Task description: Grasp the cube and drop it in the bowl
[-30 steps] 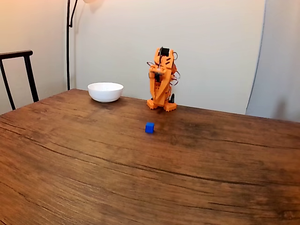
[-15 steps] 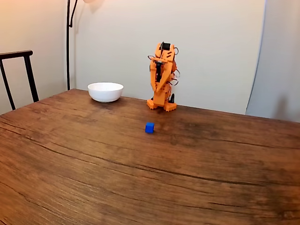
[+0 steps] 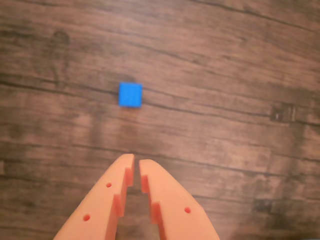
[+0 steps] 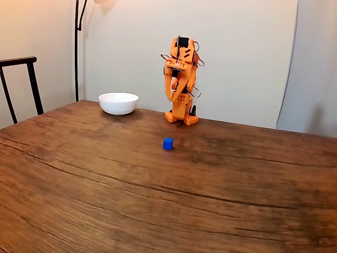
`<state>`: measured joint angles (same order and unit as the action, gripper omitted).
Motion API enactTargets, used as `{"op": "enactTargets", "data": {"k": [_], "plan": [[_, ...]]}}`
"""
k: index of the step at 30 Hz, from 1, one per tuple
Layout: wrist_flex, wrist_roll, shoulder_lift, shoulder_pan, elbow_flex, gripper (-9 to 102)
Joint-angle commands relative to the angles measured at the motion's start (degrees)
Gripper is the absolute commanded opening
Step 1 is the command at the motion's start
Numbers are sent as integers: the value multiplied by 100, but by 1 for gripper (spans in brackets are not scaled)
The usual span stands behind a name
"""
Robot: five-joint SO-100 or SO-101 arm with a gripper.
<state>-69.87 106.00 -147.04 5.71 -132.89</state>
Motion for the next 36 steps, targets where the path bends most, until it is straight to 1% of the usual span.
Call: {"op": "enactTargets", "data": {"k": [1,10,12,17,19,27,32,36], "plan": [[352,-26,369,-35,246,0],[932,-62,1081,-79,149,1],[958,-97,1151,-167,149,6],[1028,-404,1283,-325,-70,22],[1283,-431,1310,-431,-264,26],[2461,-1151,1310,-940,-1239,41],[2786,-1125,1310,-976,-1468,46],[2821,-1099,1318,-993,-1477,47]]}}
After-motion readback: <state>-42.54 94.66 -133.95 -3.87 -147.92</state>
